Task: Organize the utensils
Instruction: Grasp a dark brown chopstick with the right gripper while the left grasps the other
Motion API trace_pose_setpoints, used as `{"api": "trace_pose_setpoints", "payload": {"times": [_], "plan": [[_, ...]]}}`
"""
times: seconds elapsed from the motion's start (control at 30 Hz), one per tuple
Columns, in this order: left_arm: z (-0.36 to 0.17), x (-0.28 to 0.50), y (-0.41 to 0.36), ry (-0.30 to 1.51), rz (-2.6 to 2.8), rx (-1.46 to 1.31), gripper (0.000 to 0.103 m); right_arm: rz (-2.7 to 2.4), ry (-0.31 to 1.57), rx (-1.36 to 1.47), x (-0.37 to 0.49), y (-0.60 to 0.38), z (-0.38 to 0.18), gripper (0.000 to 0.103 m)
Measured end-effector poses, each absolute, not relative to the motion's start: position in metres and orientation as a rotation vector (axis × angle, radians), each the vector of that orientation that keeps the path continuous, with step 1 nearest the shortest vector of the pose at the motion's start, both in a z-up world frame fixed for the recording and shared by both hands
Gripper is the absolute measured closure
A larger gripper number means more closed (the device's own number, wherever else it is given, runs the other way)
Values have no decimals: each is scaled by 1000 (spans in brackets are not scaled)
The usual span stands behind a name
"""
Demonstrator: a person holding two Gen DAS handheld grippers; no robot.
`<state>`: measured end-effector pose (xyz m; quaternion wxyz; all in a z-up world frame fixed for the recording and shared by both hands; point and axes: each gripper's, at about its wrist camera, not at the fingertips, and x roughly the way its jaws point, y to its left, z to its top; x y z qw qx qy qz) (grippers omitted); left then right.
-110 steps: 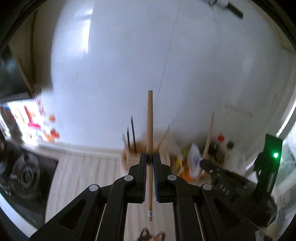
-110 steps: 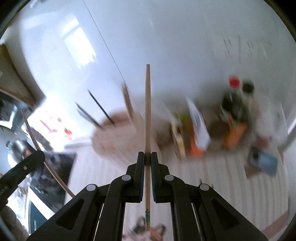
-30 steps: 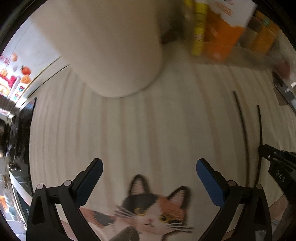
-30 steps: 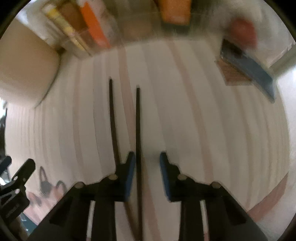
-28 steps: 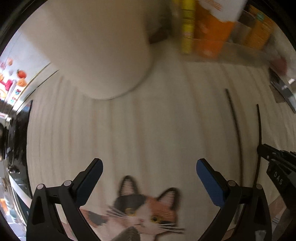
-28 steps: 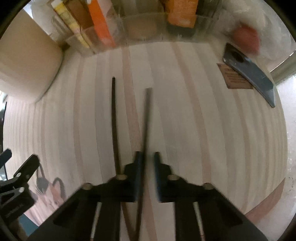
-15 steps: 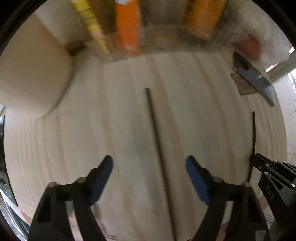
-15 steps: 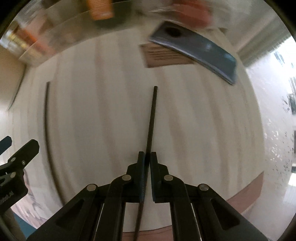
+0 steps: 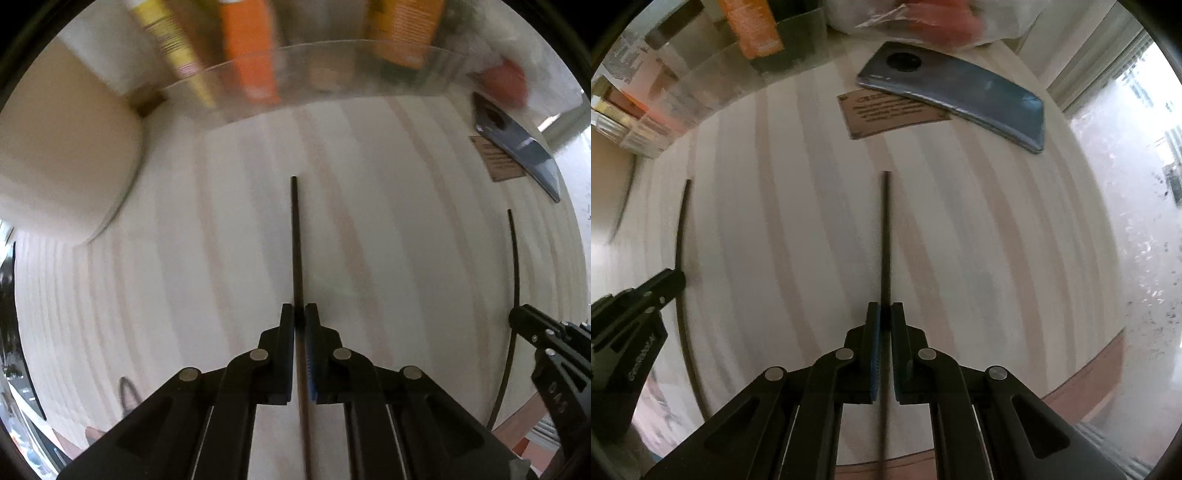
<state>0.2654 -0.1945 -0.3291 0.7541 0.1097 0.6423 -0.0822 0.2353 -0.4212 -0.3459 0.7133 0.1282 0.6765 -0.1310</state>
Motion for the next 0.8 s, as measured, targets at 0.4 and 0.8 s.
{"api": "trace_pose_setpoints", "payload": {"times": [0.4,0.8], "plan": [[-309,237,-63,1406,-10,140,100,-35,1486,261,264,-315,-324,98],[-333,228,18,1454,58,25,100,102,1573,108,281,-207,-344,98]]}}
